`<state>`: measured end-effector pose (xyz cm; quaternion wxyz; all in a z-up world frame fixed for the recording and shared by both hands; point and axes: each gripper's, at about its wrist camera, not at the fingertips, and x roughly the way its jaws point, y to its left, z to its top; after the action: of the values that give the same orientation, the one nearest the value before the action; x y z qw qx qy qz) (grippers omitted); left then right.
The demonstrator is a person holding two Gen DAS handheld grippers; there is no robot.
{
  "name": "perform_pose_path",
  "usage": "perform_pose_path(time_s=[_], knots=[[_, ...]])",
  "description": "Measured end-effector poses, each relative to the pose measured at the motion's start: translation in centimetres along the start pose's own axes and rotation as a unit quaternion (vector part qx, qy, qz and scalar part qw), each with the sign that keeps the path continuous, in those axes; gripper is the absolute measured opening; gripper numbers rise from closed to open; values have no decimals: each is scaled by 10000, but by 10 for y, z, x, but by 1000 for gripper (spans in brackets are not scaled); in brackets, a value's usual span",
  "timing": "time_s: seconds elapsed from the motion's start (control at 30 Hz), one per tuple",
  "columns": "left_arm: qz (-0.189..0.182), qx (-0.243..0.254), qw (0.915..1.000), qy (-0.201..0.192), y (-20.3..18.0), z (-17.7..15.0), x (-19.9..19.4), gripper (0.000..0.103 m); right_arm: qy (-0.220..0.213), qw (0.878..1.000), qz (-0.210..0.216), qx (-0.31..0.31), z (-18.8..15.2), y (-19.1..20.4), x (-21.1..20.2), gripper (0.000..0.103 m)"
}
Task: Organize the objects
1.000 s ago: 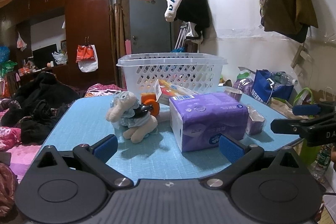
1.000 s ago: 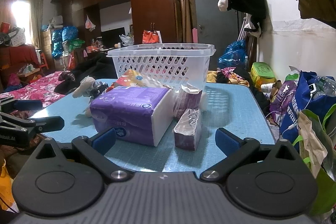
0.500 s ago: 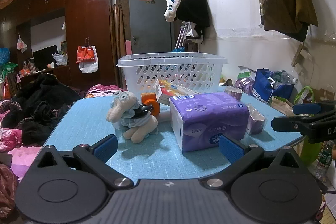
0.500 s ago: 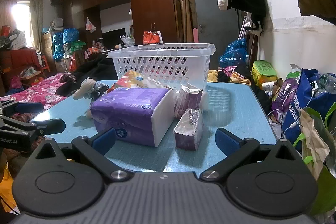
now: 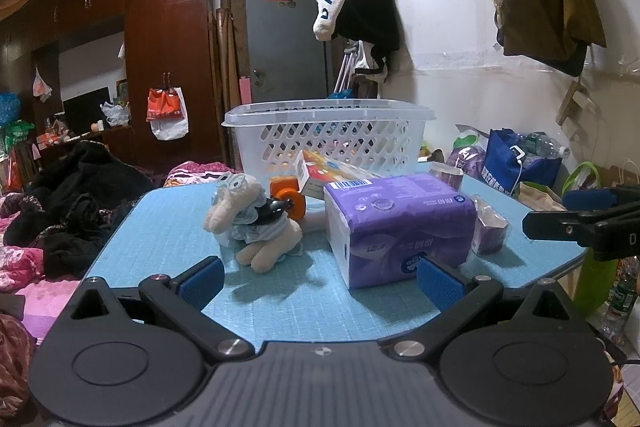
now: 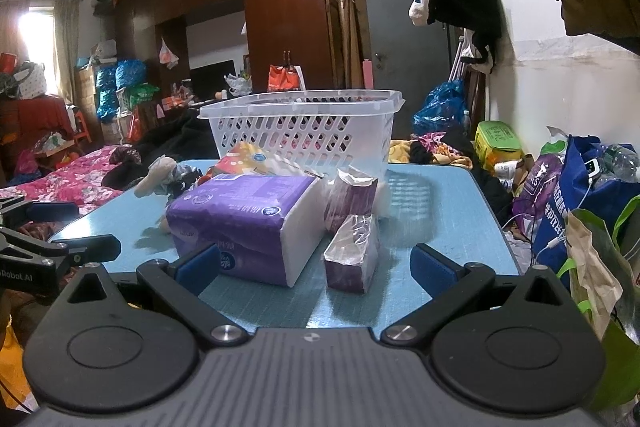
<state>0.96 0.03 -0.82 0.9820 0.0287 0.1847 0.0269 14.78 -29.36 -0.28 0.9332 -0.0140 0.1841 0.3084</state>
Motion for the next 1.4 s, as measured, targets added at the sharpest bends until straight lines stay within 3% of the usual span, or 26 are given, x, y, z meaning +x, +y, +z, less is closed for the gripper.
perform_pose_path(time_s=[0.4,0.63,1.4], knots=[[0,11,10000,11,-1,-1,0,103,-3,10000,-10,-67,0,2,0,103],[-7,14,10000,24,-1,-1,0,103,-213,9996,65,-155,-2,5,-4,103],[-34,25,10000,64,-3,-2,2,103,-136,9998,120,-84,-2,3,-1,103]])
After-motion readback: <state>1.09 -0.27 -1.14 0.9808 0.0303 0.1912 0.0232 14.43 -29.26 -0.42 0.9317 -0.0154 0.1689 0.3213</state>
